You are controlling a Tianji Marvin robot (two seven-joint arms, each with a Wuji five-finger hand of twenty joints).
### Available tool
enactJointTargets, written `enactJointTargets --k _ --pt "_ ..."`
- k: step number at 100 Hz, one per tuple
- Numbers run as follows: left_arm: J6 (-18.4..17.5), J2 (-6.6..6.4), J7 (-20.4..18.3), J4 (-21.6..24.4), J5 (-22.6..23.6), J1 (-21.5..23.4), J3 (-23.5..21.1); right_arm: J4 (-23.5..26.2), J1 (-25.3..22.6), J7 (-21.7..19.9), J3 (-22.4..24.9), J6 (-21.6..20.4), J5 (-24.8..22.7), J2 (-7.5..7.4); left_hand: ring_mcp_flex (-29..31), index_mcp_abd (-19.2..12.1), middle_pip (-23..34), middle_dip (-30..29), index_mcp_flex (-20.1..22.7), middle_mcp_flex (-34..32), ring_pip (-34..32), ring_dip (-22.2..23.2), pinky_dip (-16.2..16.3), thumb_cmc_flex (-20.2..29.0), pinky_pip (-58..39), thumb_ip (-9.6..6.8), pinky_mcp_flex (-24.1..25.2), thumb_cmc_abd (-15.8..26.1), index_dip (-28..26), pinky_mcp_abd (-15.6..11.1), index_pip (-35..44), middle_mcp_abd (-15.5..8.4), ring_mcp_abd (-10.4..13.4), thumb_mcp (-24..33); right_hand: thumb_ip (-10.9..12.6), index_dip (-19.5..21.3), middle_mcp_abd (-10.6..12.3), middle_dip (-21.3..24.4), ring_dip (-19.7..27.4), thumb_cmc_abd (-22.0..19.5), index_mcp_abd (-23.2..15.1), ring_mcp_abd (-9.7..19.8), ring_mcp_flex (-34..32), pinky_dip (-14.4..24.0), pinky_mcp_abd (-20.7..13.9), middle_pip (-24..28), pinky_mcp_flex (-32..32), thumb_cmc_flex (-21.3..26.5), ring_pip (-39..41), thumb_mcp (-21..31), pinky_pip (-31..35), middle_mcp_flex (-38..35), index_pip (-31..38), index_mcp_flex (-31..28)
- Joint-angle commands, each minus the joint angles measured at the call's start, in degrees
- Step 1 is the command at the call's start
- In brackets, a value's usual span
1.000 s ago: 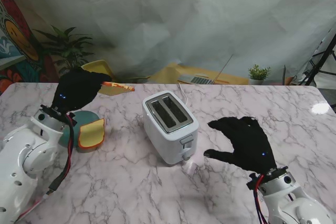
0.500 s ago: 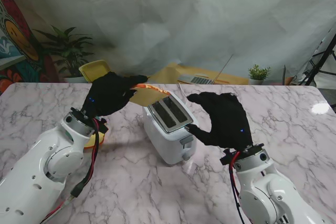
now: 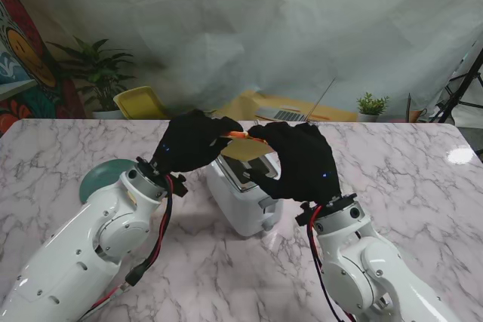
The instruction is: Toast the toast slices
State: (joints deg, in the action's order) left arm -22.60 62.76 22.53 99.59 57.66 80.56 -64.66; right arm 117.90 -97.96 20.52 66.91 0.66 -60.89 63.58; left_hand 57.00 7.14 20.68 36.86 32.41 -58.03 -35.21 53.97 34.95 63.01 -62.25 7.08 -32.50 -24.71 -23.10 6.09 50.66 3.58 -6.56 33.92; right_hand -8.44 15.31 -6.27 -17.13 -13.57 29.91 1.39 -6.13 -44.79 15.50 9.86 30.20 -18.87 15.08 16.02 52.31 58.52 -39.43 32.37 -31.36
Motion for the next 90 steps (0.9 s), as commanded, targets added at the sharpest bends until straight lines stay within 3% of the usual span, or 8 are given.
enactJointTargets --k 1,11,15,69,82,87,90 --pt "0.18 1.09 -0.48 -0.52 -0.83 -0.51 1.01 -0.7 0.49 0.36 -0.34 1.0 -0.1 0.45 2.7 0.67 2.38 0.31 -0.95 -4.29 -2.19 -0.19 1.57 1.45 -0.66 1.03 -0.49 -0.88 -0.21 -0.32 2.81 -5.11 -1.1 3.72 -1.18 1.25 -1.1 -0.43 -0.37 2.24 1.63 -1.33 -1.71 1.09 1.56 1.17 -0.56 0.59 1.22 1.98 0.73 -1.01 0.8 -0.99" --pt "0.64 1.49 -0.23 -1.03 -2.19 -1.41 2.83 -1.24 0.78 0.64 -0.62 1.74 0.11 0.54 2.74 0.24 2.39 0.34 -0.8 -4.23 -2.42 -0.21 1.73 1.35 -0.86 1.11 -0.56 -0.89 -0.31 -0.33 3.05 -4.0 -1.12 3.84 -1.12 1.47 -1.22 -0.62 -0.58 3.08 1.49 -1.54 -2.99 1.27 2.23 1.71 -1.36 1.3 1.38 2.74 1.28 -2.04 1.44 -2.09" --pt "0.88 1.69 -0.18 -1.25 -2.9 -1.8 3.54 -1.42 0.76 0.91 -0.6 1.93 0.13 0.58 2.71 0.24 2.45 0.35 -0.81 -4.29 -2.48 -0.22 1.79 1.34 -0.91 1.12 -0.56 -0.91 -0.3 -0.36 3.08 -5.05 -1.09 3.89 -1.1 1.71 -1.08 -0.82 -0.75 3.47 1.39 -1.44 -3.89 1.44 2.4 2.25 -2.1 1.6 1.58 3.16 1.79 -2.87 2.01 -2.79" --pt "1.18 2.86 -4.3 -2.53 -9.8 -5.97 9.09 -3.12 -1.18 2.46 2.56 3.11 1.03 0.86 2.77 0.36 1.7 0.15 -0.99 -4.77 -2.58 -0.76 2.19 1.12 -1.2 1.13 -1.01 -0.73 0.04 -0.96 3.12 -4.57 -0.87 2.32 -0.93 5.52 1.34 -2.99 -5.51 6.52 -2.13 0.29 -15.94 2.86 4.36 8.83 -8.86 4.68 6.66 6.63 6.97 -12.74 9.78 -9.83" --pt "1.6 3.15 -4.58 -2.38 -11.21 -6.16 9.8 -3.36 -1.0 2.48 2.58 3.11 1.07 0.87 2.84 0.58 1.2 0.1 -0.83 -4.85 -2.7 -0.99 2.26 0.99 -1.27 1.09 -1.15 -0.59 0.54 -1.02 2.59 -4.28 -0.68 1.74 -0.7 6.06 2.2 -3.38 -8.99 7.92 -3.8 1.85 -21.87 3.36 4.28 10.9 -12.08 6.35 11.38 8.39 9.47 -17.95 11.95 -13.72" --pt "1.6 3.27 -4.66 -2.41 -11.78 -6.22 10.02 -3.53 -0.83 2.83 2.52 3.01 1.05 0.9 2.9 0.64 0.94 -0.03 -0.8 -4.95 -2.7 -1.08 2.3 0.85 -1.37 1.08 -1.31 -0.69 0.65 -1.03 2.46 -4.24 -0.64 1.46 -6.8 -2.44 2.91 -3.87 -11.89 10.27 -6.08 3.22 -25.18 2.94 3.68 12.27 -14.25 9.41 14.14 7.95 11.25 -21.57 18.52 -15.03" --pt "1.55 3.3 -4.66 -2.45 -11.92 -6.26 10.12 -3.61 -0.72 3.03 2.48 2.95 1.05 0.92 2.88 0.73 0.33 -0.2 -0.58 -5.22 -2.57 -1.43 2.33 0.83 -1.42 0.85 -1.32 -0.35 0.93 -1.17 2.08 -4.21 -0.61 0.73 -8.63 -4.99 3.37 -4.2 -12.98 11.62 -7.72 3.97 -27.3 2.97 3.25 12.95 -15.78 11.18 16.07 7.56 12.29 -23.99 22.38 -15.85"
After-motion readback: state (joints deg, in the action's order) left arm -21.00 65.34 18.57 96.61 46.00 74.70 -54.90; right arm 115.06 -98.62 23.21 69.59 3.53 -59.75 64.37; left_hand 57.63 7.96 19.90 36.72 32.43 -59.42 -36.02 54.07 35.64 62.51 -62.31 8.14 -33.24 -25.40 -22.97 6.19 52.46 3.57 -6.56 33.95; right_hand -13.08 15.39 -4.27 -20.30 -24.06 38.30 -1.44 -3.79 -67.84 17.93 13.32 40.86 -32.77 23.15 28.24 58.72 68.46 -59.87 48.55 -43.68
